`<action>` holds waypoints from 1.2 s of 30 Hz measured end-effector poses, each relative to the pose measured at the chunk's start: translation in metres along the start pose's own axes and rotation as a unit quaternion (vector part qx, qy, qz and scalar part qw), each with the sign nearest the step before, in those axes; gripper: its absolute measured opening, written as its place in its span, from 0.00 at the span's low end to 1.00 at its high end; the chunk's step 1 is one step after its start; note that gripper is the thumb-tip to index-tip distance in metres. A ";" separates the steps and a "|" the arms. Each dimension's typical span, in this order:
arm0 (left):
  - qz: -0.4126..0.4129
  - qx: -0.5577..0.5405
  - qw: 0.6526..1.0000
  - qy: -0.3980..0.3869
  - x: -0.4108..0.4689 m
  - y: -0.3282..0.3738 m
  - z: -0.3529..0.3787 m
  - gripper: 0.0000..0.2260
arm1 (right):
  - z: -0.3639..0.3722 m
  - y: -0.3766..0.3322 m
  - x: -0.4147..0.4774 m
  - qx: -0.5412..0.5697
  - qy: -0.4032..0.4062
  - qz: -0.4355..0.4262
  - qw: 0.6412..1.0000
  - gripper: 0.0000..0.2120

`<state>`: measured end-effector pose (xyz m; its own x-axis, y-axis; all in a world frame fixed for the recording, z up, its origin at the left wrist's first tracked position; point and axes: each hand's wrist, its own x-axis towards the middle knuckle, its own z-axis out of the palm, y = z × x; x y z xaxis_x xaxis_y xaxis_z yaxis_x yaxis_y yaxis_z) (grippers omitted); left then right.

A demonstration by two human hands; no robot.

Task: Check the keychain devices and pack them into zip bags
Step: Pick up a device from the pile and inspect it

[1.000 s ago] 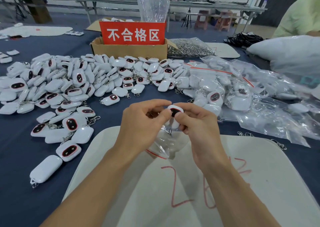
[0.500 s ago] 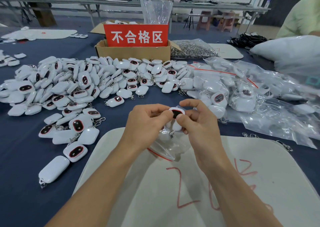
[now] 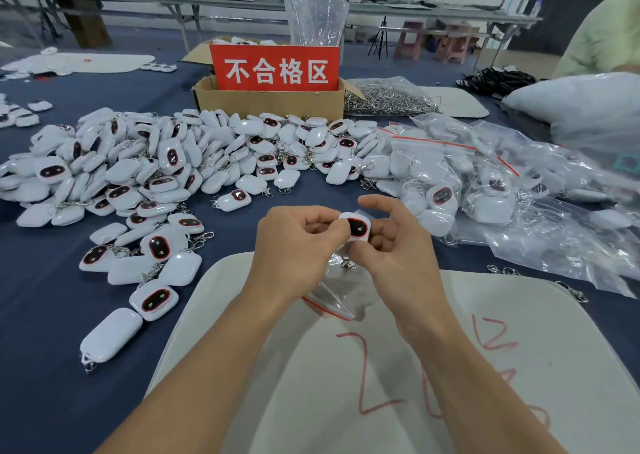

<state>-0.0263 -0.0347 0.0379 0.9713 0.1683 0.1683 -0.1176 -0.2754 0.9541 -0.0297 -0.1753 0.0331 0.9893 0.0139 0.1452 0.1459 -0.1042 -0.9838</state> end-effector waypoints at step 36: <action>0.009 0.080 0.923 -0.377 0.020 -0.017 -0.058 0.31 | -0.013 -0.011 -0.008 0.133 0.054 0.005 0.990 0.05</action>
<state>-0.0172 0.0287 0.0391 0.8449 -0.5265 -0.0947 -0.1609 -0.4190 0.8936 -0.0394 -0.1873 0.0446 0.9869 -0.0945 0.1309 0.1449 0.1615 -0.9762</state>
